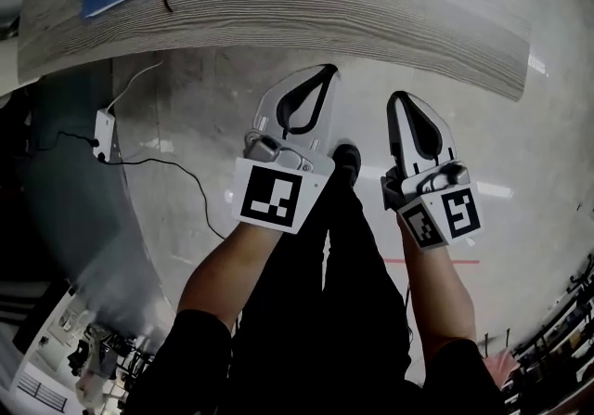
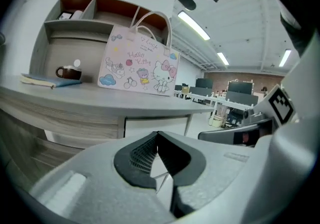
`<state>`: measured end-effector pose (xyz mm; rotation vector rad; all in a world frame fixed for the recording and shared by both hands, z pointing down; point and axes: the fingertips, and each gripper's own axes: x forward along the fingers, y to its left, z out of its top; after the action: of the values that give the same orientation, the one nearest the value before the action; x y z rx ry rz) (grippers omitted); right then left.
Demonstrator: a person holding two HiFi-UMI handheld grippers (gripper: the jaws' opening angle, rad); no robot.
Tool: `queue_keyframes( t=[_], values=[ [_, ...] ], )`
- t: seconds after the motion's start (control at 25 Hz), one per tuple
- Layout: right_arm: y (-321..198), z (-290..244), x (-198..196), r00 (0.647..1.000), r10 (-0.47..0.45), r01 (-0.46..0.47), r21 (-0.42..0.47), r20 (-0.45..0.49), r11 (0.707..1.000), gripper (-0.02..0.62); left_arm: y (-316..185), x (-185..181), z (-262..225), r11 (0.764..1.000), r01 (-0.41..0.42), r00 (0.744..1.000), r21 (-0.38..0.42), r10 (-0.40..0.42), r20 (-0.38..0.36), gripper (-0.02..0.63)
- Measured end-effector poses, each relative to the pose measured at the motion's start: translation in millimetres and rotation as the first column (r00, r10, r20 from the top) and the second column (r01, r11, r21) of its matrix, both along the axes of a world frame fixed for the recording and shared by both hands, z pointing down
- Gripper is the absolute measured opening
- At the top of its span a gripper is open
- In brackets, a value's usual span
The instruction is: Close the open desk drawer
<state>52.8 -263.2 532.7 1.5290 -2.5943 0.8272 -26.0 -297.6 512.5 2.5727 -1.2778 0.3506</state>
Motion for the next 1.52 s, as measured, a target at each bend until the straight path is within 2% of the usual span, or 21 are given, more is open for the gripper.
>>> queue_keyframes(
  t=[0.12,0.2,0.28,0.36,0.48,0.64,0.8,0.88,1.04,1.2,1.32,1.52],
  values=[
    [46,-45,-5,1.0,-0.021,0.021,0.001,-0.01,1.0,0.015,34,-2,-45,0.999,-0.024,1.0,-0.023,0.025,0.012,0.008],
    [75,-88,-11,0.999,-0.05,0.05,0.016,-0.018,0.999,0.015,55,-1,-93,0.999,-0.033,0.999,0.0,0.033,0.017,0.007],
    [105,-143,-16,0.998,-0.057,0.057,0.028,-0.002,0.998,0.015,86,2,-154,0.998,-0.059,0.998,0.034,0.06,-0.017,0.006],
    [135,-203,-17,0.999,-0.031,0.029,0.045,0.043,0.999,0.015,127,8,-221,0.988,-0.136,0.988,0.078,0.141,-0.065,0.006],
    [181,-283,-10,0.996,0.0,-0.011,0.13,0.087,0.991,0.015,190,7,-309,0.96,-0.236,0.968,0.152,0.247,-0.052,0.006],
    [231,-359,-1,0.994,0.006,-0.03,0.221,0.108,0.975,0.014,247,6,-380,0.952,-0.226,0.97,0.208,0.24,-0.044,0.006],
    [275,-409,-7,0.992,-0.083,0.049,0.308,0.099,0.95,0.015,294,4,-420,0.935,-0.194,0.981,0.297,0.195,0.027,0.006],
    [309,-425,-2,0.99,-0.119,0.087,0.332,0.077,0.939,0.014,329,4,-434,0.934,-0.165,0.986,0.318,0.159,0.045,0.006],
    [364,-450,22,0.981,-0.18,0.14,0.364,0.077,0.921,0.014,387,17,-450,0.957,-0.067,0.998,0.282,0.061,0.028,0.006],
    [415,-460,61,0.972,-0.23,0.193,0.378,0.054,0.905,0.014,431,47,-454,0.973,0.006,1.0,0.231,-0.01,0.017,0.006],
    [458,-465,85,0.971,-0.237,0.206,0.393,0.03,0.896,0.014,468,70,-458,0.976,0.03,1.0,0.217,-0.03,-0.005,0.006],
    [511,-464,110,0.967,-0.256,0.229,0.401,0.013,0.887,0.012,516,97,-465,0.97,0.027,1.0,0.242,-0.028,-0.001,0.006]
  ],
)
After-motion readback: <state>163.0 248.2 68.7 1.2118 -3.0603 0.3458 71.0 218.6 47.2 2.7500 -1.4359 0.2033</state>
